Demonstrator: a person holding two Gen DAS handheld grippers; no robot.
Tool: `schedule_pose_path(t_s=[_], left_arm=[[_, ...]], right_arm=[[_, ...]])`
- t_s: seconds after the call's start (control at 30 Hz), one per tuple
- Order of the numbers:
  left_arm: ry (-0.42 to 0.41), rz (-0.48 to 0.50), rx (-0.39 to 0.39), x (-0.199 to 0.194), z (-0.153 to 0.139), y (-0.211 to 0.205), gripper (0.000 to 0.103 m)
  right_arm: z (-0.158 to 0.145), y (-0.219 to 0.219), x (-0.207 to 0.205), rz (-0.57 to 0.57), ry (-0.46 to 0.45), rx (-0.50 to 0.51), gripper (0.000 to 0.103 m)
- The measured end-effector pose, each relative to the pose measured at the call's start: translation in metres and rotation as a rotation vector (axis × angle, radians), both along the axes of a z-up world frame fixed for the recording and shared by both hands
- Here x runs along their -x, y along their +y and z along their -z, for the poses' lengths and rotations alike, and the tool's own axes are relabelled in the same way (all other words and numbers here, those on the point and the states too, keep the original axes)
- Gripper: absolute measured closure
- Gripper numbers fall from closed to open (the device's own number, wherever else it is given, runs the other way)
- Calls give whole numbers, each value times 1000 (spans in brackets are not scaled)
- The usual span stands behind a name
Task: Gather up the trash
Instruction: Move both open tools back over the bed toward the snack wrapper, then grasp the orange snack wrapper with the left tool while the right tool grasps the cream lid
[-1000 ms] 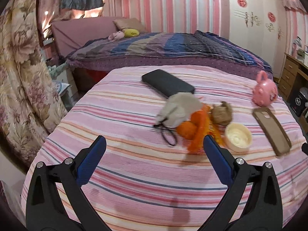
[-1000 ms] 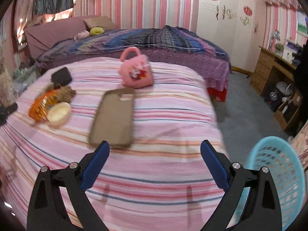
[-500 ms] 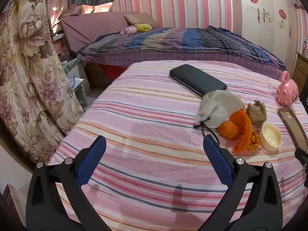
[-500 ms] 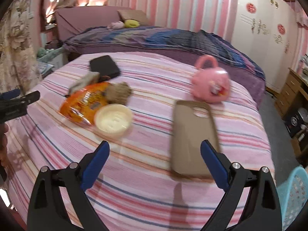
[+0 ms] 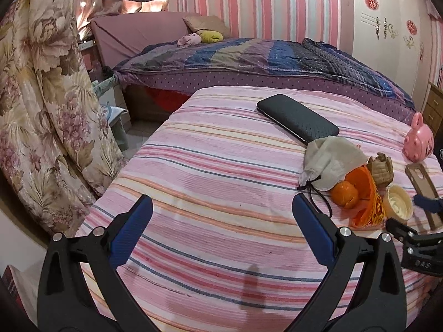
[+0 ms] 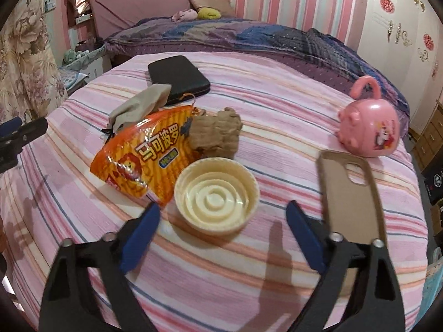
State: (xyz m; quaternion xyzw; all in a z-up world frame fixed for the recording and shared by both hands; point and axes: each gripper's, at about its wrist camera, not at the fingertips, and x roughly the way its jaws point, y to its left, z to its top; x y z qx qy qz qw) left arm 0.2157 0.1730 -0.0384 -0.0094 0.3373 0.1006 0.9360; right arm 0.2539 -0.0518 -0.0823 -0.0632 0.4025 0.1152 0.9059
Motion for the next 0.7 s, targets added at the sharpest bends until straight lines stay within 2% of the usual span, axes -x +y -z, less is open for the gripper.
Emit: schedule_pose_path(t_s=[0.03,0.1,0.37,0.5,0.6,0.7], left_arm=[[1,0,3,0,0,0,6],[4,6,2,-1,0,-2,6],[9,44,36,-3,2,-18,6],[9,83,44,-3,4,-35,6],[14,125,75,-3,6,-51,6],[19,145,76,-4,10,-68,6]], right_arm=[[1,0,-3,-8,10,-11,37],[2,0,-4,-24,12,-35,42],[-13,-17,24,-11,-84,17,43],[-21,-48,43,41,-108,37,43],[-22,-75,50,91,-110,20,42],[-21,-96,50,133,-110,6,43]])
